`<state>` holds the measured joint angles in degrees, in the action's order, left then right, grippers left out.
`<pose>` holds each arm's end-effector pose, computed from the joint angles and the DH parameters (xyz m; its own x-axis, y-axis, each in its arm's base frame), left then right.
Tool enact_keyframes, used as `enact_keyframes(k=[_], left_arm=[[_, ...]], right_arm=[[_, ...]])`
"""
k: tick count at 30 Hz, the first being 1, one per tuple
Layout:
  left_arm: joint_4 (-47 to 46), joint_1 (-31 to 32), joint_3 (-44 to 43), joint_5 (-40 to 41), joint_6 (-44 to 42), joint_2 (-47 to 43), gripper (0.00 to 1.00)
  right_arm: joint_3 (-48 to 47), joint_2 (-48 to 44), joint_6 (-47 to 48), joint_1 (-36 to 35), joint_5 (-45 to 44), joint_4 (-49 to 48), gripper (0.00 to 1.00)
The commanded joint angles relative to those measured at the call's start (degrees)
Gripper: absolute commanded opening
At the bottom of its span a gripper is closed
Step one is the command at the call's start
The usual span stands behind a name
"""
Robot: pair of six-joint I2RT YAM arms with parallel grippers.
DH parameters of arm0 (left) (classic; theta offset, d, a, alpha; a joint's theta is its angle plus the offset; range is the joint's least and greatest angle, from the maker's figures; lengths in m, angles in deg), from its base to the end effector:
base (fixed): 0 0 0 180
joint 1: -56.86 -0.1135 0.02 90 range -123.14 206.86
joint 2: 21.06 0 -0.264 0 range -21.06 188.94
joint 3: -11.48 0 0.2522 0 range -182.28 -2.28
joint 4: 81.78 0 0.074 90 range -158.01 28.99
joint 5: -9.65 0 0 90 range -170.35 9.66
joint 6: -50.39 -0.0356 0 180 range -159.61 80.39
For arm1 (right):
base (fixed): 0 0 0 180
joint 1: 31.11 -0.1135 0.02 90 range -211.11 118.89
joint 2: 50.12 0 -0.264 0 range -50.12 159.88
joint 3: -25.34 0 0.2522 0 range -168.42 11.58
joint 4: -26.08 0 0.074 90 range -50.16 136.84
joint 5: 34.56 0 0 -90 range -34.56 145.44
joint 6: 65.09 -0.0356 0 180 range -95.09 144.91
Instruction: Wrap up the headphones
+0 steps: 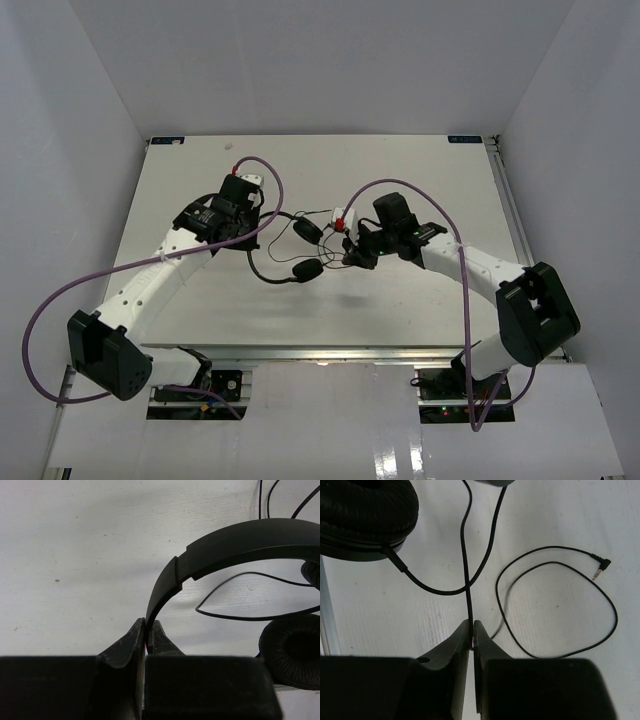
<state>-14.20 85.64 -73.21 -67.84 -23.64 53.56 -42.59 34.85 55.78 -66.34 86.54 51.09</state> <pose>0.2287 -0.1168 0.3204 -0.8120 0.1396 -0.5667 0.1504 0.9882 0.0279 0.2472 0.1971 0.2326 -0.0554 -0.5770 -0.8149 -0.9736 0.2122 -0.0841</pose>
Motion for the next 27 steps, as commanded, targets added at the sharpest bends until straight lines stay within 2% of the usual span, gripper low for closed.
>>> enact_keyframes(k=[1,5,8,14,18,23,27], left_arm=[[-1.4,0.0,-0.6,-1.3,1.3,-3.3,0.00],[-1.5,0.0,1.7,-1.0,1.6,-3.4,0.00],[-1.6,0.0,3.3,0.6,1.5,-2.9,0.00],[-2.3,0.0,5.4,1.9,1.4,-0.9,0.00],[-1.8,-0.1,5.9,3.7,1.3,-0.3,0.00],[-0.5,-0.4,6.4,5.8,1.7,-0.6,0.00],[-0.1,-0.6,5.5,5.7,1.9,-2.4,0.00]], right_arm=[[-2.6,-0.1,0.5,-0.1,2.0,0.1,0.08],[-7.9,-5.0,4.3,0.1,11.5,8.5,0.08],[-13.1,-11.8,3.4,0.9,12.8,9.8,0.08],[-19.6,-18.6,-6.7,6.9,4.4,4.1,0.08],[-18.8,-22.6,-10.3,11.6,-0.3,1.6,0.08],[-16.9,-26.8,-17.9,14.6,-17.6,0.2,0.08],[-11.3,-29.3,-21.8,16.5,-29.3,-1.5,0.08]])
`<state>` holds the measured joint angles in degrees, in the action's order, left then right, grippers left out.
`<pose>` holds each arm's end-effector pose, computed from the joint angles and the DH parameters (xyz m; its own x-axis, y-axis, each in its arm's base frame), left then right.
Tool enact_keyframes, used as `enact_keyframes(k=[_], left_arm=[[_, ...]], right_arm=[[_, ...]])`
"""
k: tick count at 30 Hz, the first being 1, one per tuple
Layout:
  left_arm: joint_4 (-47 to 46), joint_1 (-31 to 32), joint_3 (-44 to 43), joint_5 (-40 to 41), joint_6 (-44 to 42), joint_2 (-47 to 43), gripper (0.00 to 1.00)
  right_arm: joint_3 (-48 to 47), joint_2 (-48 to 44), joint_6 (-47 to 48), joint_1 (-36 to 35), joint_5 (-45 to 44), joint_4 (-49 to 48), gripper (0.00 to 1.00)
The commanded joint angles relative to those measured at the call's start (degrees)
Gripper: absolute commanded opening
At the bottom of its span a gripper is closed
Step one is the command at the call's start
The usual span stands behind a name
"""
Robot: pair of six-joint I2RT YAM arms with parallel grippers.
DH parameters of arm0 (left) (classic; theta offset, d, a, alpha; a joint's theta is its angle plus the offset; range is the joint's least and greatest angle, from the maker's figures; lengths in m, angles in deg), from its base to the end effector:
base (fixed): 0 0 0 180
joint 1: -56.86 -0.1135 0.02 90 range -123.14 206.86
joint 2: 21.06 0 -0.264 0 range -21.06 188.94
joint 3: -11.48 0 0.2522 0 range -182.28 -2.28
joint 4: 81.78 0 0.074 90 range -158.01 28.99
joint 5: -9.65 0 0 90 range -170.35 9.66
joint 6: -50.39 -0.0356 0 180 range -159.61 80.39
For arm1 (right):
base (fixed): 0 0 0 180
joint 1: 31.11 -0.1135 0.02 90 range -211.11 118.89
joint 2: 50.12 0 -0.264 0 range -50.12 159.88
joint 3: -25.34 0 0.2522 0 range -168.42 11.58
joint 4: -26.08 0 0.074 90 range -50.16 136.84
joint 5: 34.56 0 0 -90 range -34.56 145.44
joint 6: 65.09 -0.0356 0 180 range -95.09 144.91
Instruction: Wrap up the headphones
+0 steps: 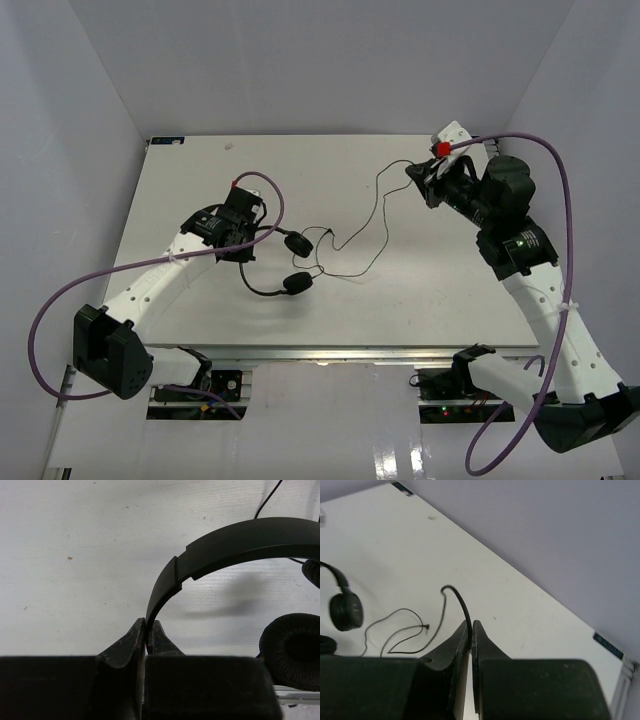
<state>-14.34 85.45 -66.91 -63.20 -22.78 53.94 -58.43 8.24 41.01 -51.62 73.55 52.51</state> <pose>0.2252 -0.1108 0.2863 -0.8553 0.1511 -0.4956 0.1006 0.9868 0.1271 0.1995 0.0864 0.4446 0.1571 -0.2227 -0.9622 -0.6043 0.7489 -0.2720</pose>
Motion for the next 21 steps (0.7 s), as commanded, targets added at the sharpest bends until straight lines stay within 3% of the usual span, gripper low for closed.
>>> enact_keyframes(k=[1,7,9,10,12,15,17,21], left_arm=[[0.3,-0.5,-1.8,0.7,1.1,-3.3,0.00],[2.9,-0.5,-10.4,-2.4,1.2,-6.3,0.00],[4.0,-0.5,-15.0,-3.2,1.4,-6.3,0.00],[4.6,-0.5,-17.1,-3.9,1.5,-6.1,0.00],[5.1,-0.5,-20.9,-5.2,2.0,-5.9,0.00],[5.9,-0.5,-25.5,-7.7,2.6,-5.3,0.00],[6.3,-0.5,-28.4,-8.9,2.8,-4.9,0.00],[5.9,-0.5,-29.5,-12.3,3.6,-4.4,0.00]], right_arm=[[5.8,-3.0,-7.5,2.2,-17.4,-3.2,0.08],[16.4,-4.0,-5.5,6.3,-16.0,-4.7,0.08],[19.2,-3.9,-2.3,7.2,-11.4,-4.9,0.11],[20.7,-3.9,-0.4,7.6,-8.4,-4.6,0.15],[22.1,-4.4,7.2,8.1,1.2,-2.7,0.37],[23.3,-7.2,15.1,8.3,13.4,2.8,0.90],[22.7,-8.5,20.7,8.3,26.3,6.6,0.90],[18.4,-6.6,34.6,8.3,44.1,18.4,0.90]])
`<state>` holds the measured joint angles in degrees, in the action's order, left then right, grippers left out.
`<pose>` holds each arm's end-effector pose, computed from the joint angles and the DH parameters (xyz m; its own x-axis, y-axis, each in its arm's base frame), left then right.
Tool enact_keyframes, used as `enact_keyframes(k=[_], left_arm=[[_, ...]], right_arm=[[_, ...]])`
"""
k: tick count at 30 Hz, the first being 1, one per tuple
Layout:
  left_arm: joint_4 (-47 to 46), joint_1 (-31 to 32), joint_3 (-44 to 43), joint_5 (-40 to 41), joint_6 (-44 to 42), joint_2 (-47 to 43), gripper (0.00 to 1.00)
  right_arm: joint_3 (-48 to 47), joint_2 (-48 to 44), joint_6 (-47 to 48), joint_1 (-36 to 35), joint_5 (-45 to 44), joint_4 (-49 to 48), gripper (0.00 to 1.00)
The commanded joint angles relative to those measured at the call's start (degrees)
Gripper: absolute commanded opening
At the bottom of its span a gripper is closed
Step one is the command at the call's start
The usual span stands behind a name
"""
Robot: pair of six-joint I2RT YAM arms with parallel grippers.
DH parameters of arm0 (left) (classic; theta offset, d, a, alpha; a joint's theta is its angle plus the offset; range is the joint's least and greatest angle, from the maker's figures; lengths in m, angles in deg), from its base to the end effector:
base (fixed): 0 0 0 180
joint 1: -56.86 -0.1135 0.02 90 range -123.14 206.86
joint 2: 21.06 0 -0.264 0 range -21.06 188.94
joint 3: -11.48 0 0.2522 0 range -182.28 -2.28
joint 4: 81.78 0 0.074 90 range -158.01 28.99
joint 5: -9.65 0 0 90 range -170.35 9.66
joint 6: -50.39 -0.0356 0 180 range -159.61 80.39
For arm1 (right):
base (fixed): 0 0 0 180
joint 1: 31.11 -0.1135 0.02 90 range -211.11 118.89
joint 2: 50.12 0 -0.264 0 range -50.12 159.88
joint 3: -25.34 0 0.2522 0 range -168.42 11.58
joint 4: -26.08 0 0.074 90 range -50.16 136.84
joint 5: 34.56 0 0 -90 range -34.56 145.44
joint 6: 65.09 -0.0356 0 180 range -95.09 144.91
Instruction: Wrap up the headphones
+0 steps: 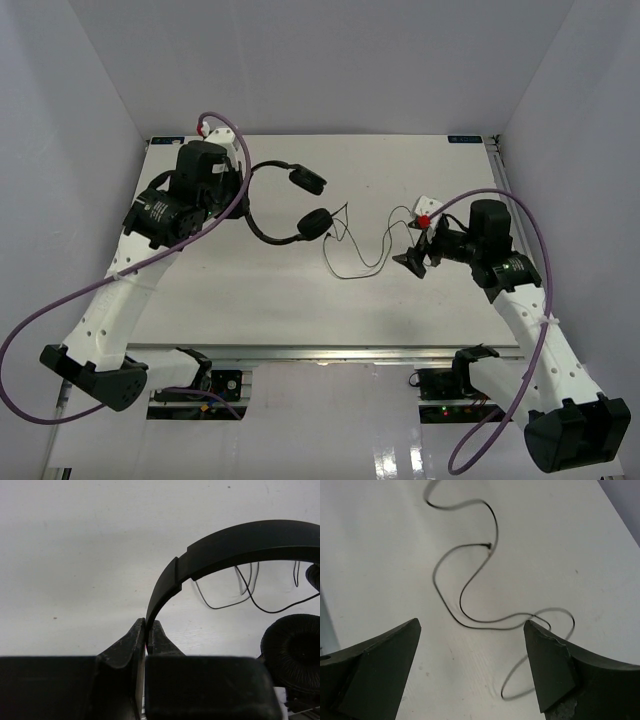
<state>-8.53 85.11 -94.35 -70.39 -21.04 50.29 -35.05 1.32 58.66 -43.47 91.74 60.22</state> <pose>0.2042 -0.1027 0.4381 -0.6335 -0.0157 -0.7736 0.1536 0.9773 -0.1456 0.1884 0.0629 0.3155 0.0409 -0.4494 -0.8924 -0.8095 0.5086 -0.2932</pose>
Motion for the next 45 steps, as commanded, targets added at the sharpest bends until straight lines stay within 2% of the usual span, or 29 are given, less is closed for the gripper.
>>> enact_keyframes(k=[1,4,6,7,9,10,18,22,32,36,45], left_arm=[[-0.4,-0.1,-1.8,-6.1,2.3,-0.8,0.00],[-1.9,-0.1,-0.5,-8.3,3.6,-1.1,0.00],[-3.4,-0.1,0.6,-10.4,4.4,-1.5,0.00],[-4.0,-0.1,1.9,-12.0,4.9,-2.0,0.00],[-5.0,-0.1,3.5,-13.7,6.0,-2.6,0.00],[-5.5,-0.1,4.2,-14.3,6.4,-2.9,0.00],[-9.7,-0.1,5.8,-16.7,10.3,-4.2,0.00],[-11.7,-0.1,5.1,-19.7,12.4,-4.0,0.00],[-15.7,-0.1,2.0,-26.8,17.4,-3.5,0.00],[-16.8,-0.1,-1.1,-29.5,19.8,-2.5,0.00],[-13.8,-0.1,-10.8,-28.5,21.3,-0.8,0.00]], right_arm=[[-5.2,1.0,18.1,0.1,28.1,10.5,0.90],[-6.1,4.3,19.7,0.0,35.4,8.7,0.90],[-6.1,6.3,12.3,0.1,39.5,-1.2,0.90],[-5.8,7.9,1.0,-0.2,39.3,-6.6,0.90],[-4.8,10.5,-11.0,-0.3,36.9,-23.7,0.90],[-4.5,11.9,-15.1,-0.5,36.0,-30.1,0.90],[2.1,15.2,-37.7,-4.5,29.8,-56.1,0.90],[3.8,16.8,-40.6,-5.5,29.4,-62.2,0.90],[4.5,21.8,-41.4,-8.5,35.6,-74.1,0.90],[4.8,25.7,-46.8,-10.0,33.9,-86.0,0.90],[6.9,31.4,-52.5,-10.4,35.9,-97.5,0.93]])
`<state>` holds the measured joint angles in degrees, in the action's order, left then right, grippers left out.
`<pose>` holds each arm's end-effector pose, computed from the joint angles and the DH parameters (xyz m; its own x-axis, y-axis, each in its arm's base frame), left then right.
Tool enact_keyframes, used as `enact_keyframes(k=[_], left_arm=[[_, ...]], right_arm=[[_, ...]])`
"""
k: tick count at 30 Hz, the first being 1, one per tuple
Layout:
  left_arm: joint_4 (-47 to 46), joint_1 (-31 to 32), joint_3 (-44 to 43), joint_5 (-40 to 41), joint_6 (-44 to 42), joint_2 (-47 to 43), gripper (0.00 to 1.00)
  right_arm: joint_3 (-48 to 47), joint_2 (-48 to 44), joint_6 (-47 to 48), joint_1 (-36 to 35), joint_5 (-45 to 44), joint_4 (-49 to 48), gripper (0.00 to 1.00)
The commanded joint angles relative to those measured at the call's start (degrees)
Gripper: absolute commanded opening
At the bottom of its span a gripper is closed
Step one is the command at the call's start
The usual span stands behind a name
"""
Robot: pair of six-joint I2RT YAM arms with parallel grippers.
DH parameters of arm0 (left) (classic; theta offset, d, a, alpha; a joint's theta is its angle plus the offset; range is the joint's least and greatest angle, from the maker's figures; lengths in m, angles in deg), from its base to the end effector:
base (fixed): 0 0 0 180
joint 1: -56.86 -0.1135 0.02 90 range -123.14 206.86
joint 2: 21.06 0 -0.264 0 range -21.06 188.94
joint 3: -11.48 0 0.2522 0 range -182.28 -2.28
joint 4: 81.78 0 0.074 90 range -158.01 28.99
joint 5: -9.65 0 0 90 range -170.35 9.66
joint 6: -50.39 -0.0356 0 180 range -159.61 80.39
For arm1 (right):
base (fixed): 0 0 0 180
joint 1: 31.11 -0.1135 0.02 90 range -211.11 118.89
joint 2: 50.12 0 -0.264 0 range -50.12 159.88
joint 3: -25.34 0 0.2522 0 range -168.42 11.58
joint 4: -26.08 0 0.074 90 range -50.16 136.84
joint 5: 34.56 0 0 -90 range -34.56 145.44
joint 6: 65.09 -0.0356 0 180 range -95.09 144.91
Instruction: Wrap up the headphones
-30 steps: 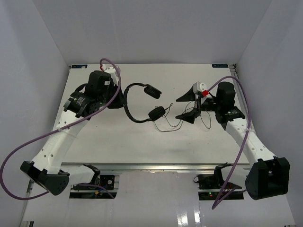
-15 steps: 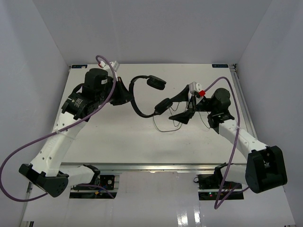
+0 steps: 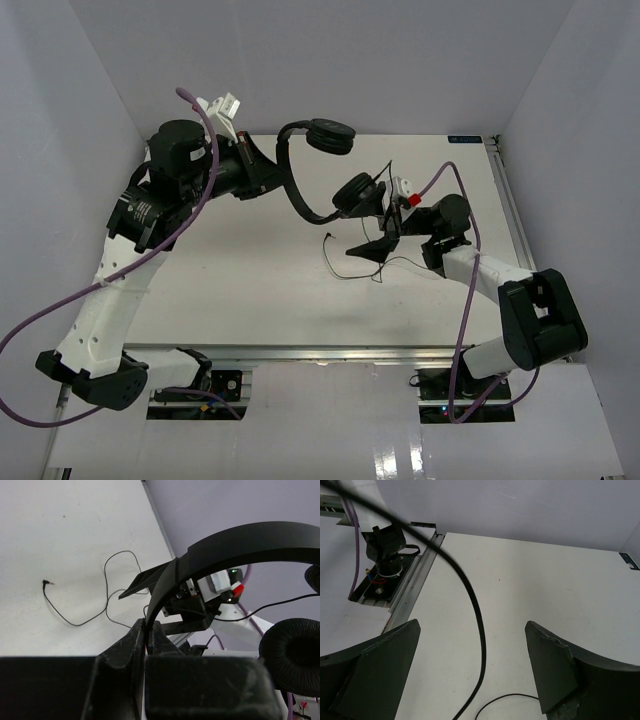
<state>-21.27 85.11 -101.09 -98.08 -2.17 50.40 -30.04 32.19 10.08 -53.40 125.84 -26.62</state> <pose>0.1956 -0.1174 0.4938 -0.6602 -0.3026 -0.6874 0.3810 0.6538 -0.6537 0.2528 0.1399 0.2983 0.1554 0.1565 -0.9754 -0.9848 -0.0532 -0.1654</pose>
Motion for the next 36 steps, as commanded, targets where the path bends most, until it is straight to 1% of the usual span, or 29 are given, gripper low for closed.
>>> enact_keyframes(k=[1,4,5,6,7,8,10,11,12,13,14,15,16,17,19,22,26,28,32,34,36], left_arm=[[-1.2,-0.1,-4.1,0.1,2.6,-1.1,0.00],[-1.7,-0.1,-3.7,2.3,2.8,-1.3,0.00],[-1.8,-0.1,-3.7,2.8,2.9,-1.3,0.00],[-1.8,-0.1,-3.7,3.5,2.8,-1.2,0.00],[-1.8,-0.1,-3.7,5.0,2.8,-1.1,0.00],[-1.6,-0.2,-3.8,6.3,2.7,-1.0,0.00],[-1.4,-0.3,-3.7,9.4,2.6,-1.1,0.00],[-1.4,-0.6,-3.4,11.6,2.5,-1.3,0.00],[-2.1,-0.9,-2.3,13.8,2.3,-1.6,0.00],[-2.6,-1.1,-0.8,15.5,2.2,-1.9,0.00],[-3.3,-1.4,0.7,17.3,2.0,-2.0,0.00],[-4.2,-1.9,2.1,19.3,1.7,-2.1,0.00],[-5.0,-2.3,2.9,20.9,1.2,-2.0,0.00],[-5.6,-2.5,4.6,21.6,0.9,-1.9,0.00],[-7.5,-3.0,7.3,23.8,-0.7,-1.3,0.00],[-9.6,-3.4,11.6,25.9,-2.3,-0.4,0.00],[-12.2,-3.5,18.1,25.9,-4.7,0.6,0.00],[-12.5,-3.5,19.9,26.4,-7.0,1.4,0.00],[-12.5,-3.5,26.4,29.3,-15.4,3.1,0.00],[-13.1,-3.5,30.0,31.0,-17.7,3.1,0.00],[-14.6,-3.5,33.7,31.0,-20.1,2.8,0.00]], right_arm=[[2.8,0.4,-4.2,-0.7,2.2,-11.1,0.95],[4.6,-0.8,-3.3,-1.2,3.3,-10.4,1.00],[5.1,-1.6,-2.9,-1.3,3.5,-9.5,0.96],[5.6,-2.2,-1.2,-1.3,3.6,-6.0,0.90],[5.6,-3.4,3.2,-1.3,3.0,-1.4,0.80],[5.3,-5.1,7.7,-1.3,2.1,7.3,0.72],[4.8,-7.1,15.9,-1.4,-0.1,18.4,0.59],[4.5,-9.3,20.8,-1.5,-1.4,29.3,0.50],[3.8,-11.1,25.5,-1.5,-4.0,37.1,0.39],[3.1,-12.3,28.7,-1.6,-7.4,42.6,0.28],[2.0,-13.9,32.0,-1.6,-10.0,48.7,0.23],[0.5,-15.8,35.6,-1.5,-12.3,55.5,0.20],[-1.1,-17.5,38.4,-1.5,-16.9,61.7,0.16],[-2.1,-18.5,40.1,-1.5,-21.0,65.0,0.14],[-5.4,-20.6,43.9,-1.5,-26.7,75.4,0.11],[-9.4,-22.2,47.3,-1.5,-36.9,85.6,0.08],[-12.0,-24.1,50.7,-1.6,-46.6,93.6,0.08],[-12.7,-24.7,54.9,-1.7,-51.8,98.4,0.08],[-10.8,-29.1,60.1,-1.8,-61.7,103.6,0.08],[-10.0,-30.8,61.4,-1.5,-64.1,105.1,0.08],[-9.9,-31.9,62.3,-1.1,-65.7,106.3,0.08]])
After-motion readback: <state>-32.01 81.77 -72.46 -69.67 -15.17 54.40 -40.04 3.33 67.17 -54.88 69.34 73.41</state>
